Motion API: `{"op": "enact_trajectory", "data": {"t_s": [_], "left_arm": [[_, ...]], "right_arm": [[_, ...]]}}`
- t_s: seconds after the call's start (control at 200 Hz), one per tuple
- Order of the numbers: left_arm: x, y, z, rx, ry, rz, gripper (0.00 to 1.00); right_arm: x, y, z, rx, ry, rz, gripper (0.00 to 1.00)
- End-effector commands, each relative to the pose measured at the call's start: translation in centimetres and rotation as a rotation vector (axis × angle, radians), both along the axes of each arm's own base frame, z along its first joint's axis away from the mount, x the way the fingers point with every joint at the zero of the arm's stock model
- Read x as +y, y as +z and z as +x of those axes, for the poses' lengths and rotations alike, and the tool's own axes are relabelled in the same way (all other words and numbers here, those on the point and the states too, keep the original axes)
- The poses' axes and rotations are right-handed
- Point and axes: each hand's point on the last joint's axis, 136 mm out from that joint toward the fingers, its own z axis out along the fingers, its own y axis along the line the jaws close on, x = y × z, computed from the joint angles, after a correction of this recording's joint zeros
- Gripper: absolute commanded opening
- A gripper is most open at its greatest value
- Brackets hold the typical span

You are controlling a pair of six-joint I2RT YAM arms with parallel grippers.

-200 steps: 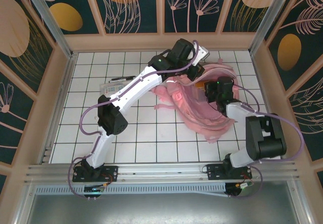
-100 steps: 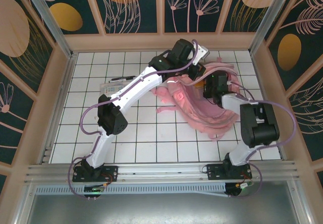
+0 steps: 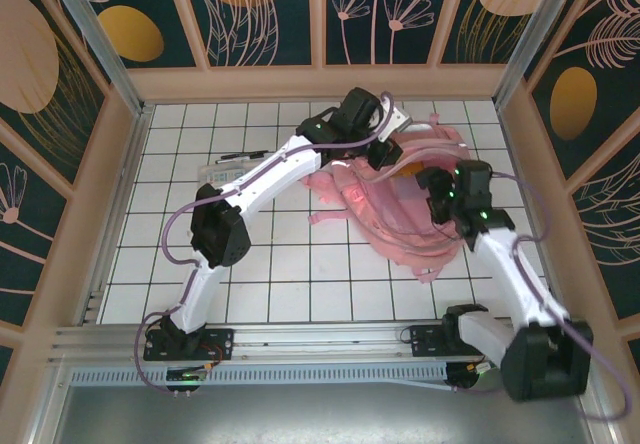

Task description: Pack books, pencil case, and school supplies into a backpack

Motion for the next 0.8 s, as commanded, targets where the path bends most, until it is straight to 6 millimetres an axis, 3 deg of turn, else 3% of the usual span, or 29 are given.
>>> {"op": "enact_trajectory", "data": {"t_s": [0.0, 0.08, 0.115, 0.135, 0.15, 0.26, 0.375, 0.415, 0.475, 0.5, 0.561, 0.571, 0.676, 0.786, 0.796], "left_arm": [[1.4, 3.3, -0.9, -0.092, -0.036, -0.033, 0.22], [2.9, 3.8, -1.1, -0.107, 0.010, -0.024, 0.45], [3.7, 4.6, -1.3, -0.106, 0.029, -0.042, 0.69], [4.1, 5.1, -1.3, -0.098, 0.043, -0.058, 0.94], [4.5, 5.4, -1.3, -0.087, 0.061, -0.070, 0.98], [9.8, 7.2, 2.5, 0.079, 0.335, -0.197, 0.99], [19.0, 5.3, 7.4, 0.250, 0.725, -0.197, 0.99], [22.1, 4.3, 8.1, 0.250, 0.812, -0.156, 0.99], [25.3, 3.0, 8.5, 0.250, 0.872, -0.132, 0.90], [26.5, 2.7, 8.7, 0.234, 0.896, -0.129, 0.98], [30.2, 0.4, 9.0, 0.203, 1.053, -0.074, 0.99], [30.8, 1.0, 8.8, 0.187, 1.065, -0.080, 0.99], [34.7, -1.5, 8.7, 0.214, 1.192, -0.037, 0.99], [36.1, -3.7, 9.2, 0.220, 1.262, -0.009, 0.99], [36.1, -4.8, 9.5, 0.231, 1.264, 0.011, 0.99]], "right_arm": [[-3.3, -4.0, -5.6, 0.143, 0.060, -0.220, 0.69], [-6.2, -4.2, -7.8, 0.195, 0.017, -0.340, 0.70], [-7.3, -3.8, -8.4, 0.209, -0.022, -0.379, 0.70], [-7.6, -3.4, -8.5, 0.204, -0.027, -0.398, 0.70], [-7.7, -3.0, -8.6, 0.199, -0.026, -0.405, 0.70], [-9.6, -1.3, -9.2, 0.248, -0.116, -0.467, 0.72], [-9.4, 0.2, -7.6, 0.216, -0.094, -0.468, 0.73], [-9.3, 1.0, -6.8, 0.188, -0.083, -0.474, 0.72], [-8.5, 2.3, -5.2, 0.122, -0.022, -0.476, 0.71], [-8.1, 2.8, -4.6, 0.095, 0.003, -0.474, 0.70], [-6.9, 3.3, -3.2, 0.060, 0.065, -0.444, 0.69], [-6.7, 3.3, -2.9, 0.056, 0.077, -0.437, 0.69], [-3.4, 3.5, -0.8, 0.016, 0.211, -0.362, 0.68], [0.3, 3.6, 0.6, -0.026, 0.324, -0.356, 0.67], [0.7, 3.6, 0.7, -0.031, 0.332, -0.358, 0.67]]}}
